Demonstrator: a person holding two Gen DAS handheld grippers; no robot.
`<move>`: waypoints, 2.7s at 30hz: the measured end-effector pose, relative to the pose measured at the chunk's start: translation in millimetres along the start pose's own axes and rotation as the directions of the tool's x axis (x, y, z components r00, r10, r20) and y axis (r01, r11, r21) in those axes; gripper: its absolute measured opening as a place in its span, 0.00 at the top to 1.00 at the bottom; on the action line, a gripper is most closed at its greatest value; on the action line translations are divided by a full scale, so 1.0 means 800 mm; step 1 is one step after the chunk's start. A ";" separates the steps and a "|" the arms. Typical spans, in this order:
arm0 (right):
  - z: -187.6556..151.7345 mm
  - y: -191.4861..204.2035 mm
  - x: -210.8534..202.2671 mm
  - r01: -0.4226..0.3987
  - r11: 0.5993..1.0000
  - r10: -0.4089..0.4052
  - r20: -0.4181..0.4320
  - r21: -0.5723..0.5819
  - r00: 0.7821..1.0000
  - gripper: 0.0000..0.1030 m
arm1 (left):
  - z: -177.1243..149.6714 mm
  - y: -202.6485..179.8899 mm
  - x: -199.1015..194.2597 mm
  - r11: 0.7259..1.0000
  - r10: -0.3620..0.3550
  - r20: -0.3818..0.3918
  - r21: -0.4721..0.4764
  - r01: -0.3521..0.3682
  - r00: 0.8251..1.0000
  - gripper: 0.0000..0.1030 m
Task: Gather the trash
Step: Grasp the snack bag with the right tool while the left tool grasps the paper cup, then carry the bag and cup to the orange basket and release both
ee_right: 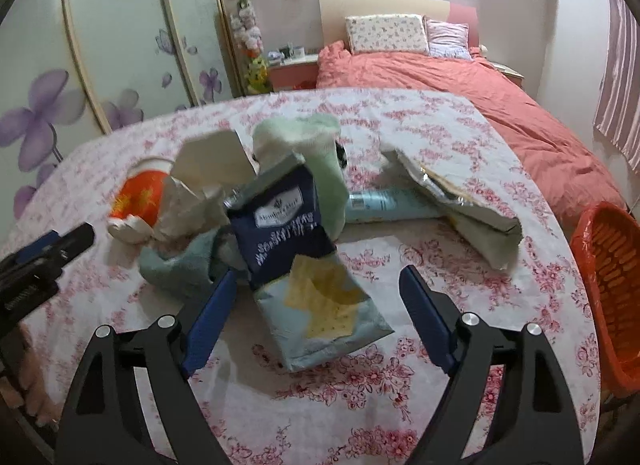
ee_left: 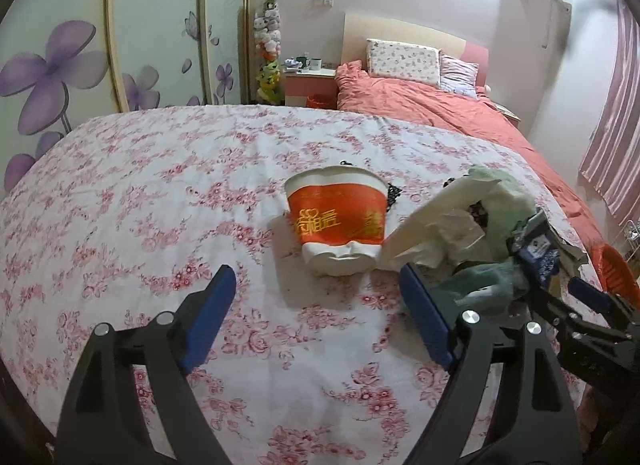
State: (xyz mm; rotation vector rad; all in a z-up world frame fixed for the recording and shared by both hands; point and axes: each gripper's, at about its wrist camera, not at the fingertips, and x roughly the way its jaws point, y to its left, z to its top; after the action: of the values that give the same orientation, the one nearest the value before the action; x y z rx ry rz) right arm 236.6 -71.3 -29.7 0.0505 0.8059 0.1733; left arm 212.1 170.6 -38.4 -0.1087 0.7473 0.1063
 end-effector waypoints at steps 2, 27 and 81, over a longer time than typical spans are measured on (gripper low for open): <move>-0.001 -0.001 0.006 0.011 1.000 -0.011 -0.017 0.003 1.000 0.26 | 0.000 0.002 0.004 1.000 0.001 -0.007 -0.005 -0.001 1.000 0.20; -0.010 -0.060 -0.017 0.043 0.990 -0.045 0.013 0.138 0.999 0.57 | 0.036 -0.014 0.078 0.999 -0.005 -0.081 -0.032 0.003 0.997 0.16; -0.008 -0.098 -0.094 0.019 0.981 -0.048 0.144 0.192 0.988 0.57 | 0.064 -0.065 -0.002 0.989 -0.143 -0.009 0.022 0.144 0.990 0.30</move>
State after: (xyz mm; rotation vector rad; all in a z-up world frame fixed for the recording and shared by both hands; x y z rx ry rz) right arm 191.9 -161.4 10.7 0.2280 0.6723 0.0592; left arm 252.5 126.1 2.9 -0.1410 0.7456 -0.0396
